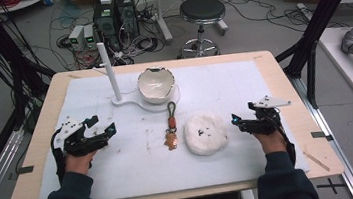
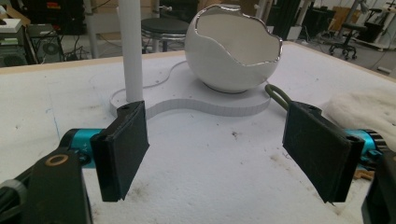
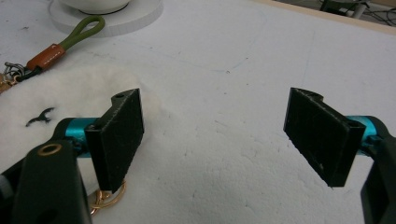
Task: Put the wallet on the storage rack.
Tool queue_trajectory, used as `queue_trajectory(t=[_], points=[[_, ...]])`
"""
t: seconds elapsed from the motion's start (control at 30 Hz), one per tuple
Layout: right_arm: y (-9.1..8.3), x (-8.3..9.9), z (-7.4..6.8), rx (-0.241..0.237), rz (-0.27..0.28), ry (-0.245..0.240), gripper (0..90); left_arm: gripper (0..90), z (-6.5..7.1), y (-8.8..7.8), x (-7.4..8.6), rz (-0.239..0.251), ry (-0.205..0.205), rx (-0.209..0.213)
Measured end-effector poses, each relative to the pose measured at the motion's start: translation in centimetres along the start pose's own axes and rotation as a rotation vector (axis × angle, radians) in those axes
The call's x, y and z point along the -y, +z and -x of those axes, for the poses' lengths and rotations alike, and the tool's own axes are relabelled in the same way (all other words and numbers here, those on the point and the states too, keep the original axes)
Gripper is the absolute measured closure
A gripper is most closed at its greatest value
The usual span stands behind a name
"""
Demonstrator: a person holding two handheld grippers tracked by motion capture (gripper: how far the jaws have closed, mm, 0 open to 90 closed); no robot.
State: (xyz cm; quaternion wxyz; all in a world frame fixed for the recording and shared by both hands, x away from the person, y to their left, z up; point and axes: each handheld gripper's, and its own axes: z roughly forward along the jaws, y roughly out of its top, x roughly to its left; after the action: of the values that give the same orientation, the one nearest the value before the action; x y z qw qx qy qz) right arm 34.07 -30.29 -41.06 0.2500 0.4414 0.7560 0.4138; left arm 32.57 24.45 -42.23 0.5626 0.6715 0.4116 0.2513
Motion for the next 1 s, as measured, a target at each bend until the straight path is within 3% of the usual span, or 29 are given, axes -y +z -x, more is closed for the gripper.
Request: queue_trajectory(t=[0.43,0.83,0.87,1.0], points=[[0.3,0.4,-0.3,-0.038,-0.029,0.005,20.4,22.5,0.6,0.8,0.1,-0.017,0.002,0.001],[1.8,0.7,-1.5,-0.158,-0.109,-0.008,20.4,23.1,0.7,1.1,0.1,-0.037,0.006,-0.007],[2.1,0.7,-2.0,-0.192,-0.132,-0.01,20.4,23.3,0.8,1.1,0.1,-0.035,0.007,-0.007],[2.8,0.8,-2.8,-0.23,-0.187,-0.04,21.5,23.3,1.0,1.0,0.1,-0.04,0.017,0.002]])
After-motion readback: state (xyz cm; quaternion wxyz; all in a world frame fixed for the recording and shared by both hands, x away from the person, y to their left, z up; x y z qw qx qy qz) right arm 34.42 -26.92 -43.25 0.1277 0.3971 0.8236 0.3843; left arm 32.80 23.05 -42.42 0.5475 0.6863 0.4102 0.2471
